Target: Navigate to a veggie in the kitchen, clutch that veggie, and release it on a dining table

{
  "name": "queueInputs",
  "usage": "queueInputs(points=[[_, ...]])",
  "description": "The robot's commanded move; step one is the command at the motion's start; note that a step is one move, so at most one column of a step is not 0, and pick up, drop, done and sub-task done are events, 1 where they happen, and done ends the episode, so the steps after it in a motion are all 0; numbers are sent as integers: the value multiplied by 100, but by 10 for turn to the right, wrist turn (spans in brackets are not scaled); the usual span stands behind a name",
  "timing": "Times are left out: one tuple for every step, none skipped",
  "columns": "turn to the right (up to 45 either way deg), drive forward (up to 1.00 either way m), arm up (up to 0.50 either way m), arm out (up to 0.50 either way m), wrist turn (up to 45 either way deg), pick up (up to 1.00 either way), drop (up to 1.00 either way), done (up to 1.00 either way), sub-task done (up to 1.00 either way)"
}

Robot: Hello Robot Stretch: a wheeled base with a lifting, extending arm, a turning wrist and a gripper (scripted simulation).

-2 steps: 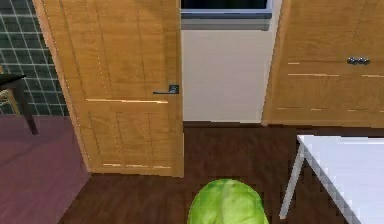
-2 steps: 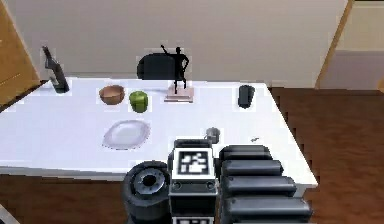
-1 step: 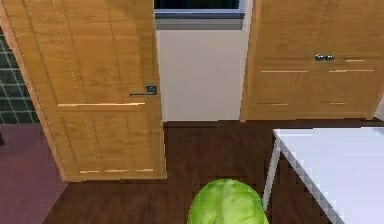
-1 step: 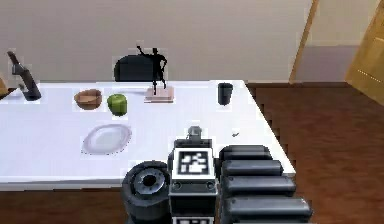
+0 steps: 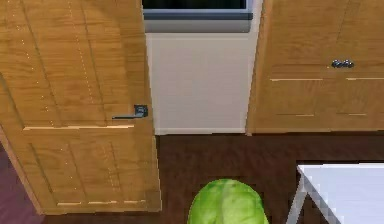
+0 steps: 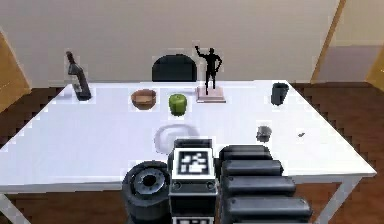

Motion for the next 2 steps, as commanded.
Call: queueInputs(points=[[450,0,0,0,0,0,0,0,0],[390,0,0,0,0,0,0,0,0]])
